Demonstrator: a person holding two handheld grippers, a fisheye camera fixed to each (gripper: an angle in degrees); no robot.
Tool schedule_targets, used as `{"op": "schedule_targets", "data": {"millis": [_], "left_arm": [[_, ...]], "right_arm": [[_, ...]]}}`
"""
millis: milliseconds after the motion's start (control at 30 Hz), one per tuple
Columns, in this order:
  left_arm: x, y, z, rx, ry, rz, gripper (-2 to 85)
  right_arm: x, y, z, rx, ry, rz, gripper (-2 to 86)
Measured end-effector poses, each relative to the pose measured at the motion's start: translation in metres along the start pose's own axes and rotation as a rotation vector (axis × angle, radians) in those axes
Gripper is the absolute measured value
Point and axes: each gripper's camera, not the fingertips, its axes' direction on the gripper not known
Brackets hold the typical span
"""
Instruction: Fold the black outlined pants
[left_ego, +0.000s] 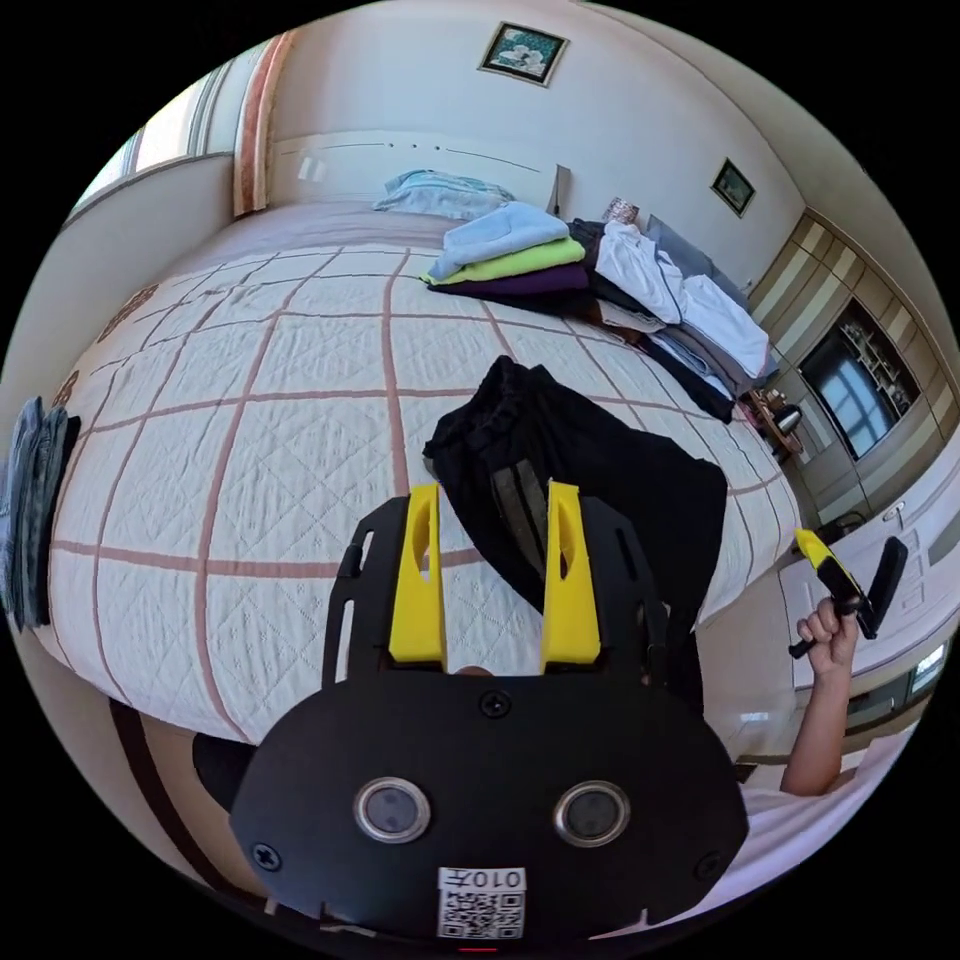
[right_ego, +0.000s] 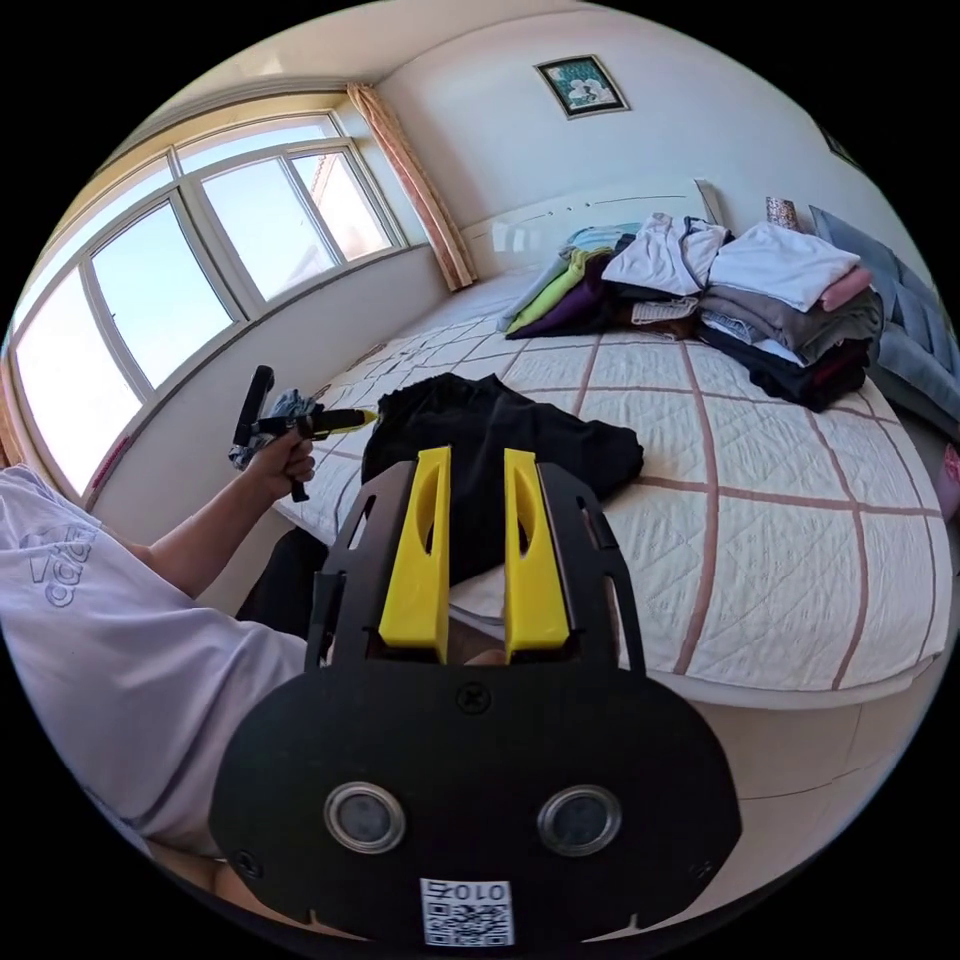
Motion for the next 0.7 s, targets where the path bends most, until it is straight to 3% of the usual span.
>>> {"op": "schedule_targets", "data": {"millis": [167, 300, 467, 700], "left_arm": [[0.002, -0.019, 0.014, -0.082, 0.105, -0.090, 15.5], [0.022, -0.035, 0.014, -0.078, 0.044, -0.096, 13.0], [0.060, -0.027, -0.023, 0.042, -0.010, -0.005, 8.9], [0.140, -0.038, -0.097, 0.138, 0.232, 0.225, 6.5]], "right_arm": [[-0.016, 0.008, -0.004, -0.011, -0.001, -0.021, 8.7], [-0.026, 0.007, -0.002, -0.017, -0.058, -0.014, 8.5], [-0.055, 0.009, 0.012, -0.048, -0.098, -0.013, 10.9], [-0.118, -0.001, 0.034, -0.107, -0.043, -0.135, 17.0]]}}
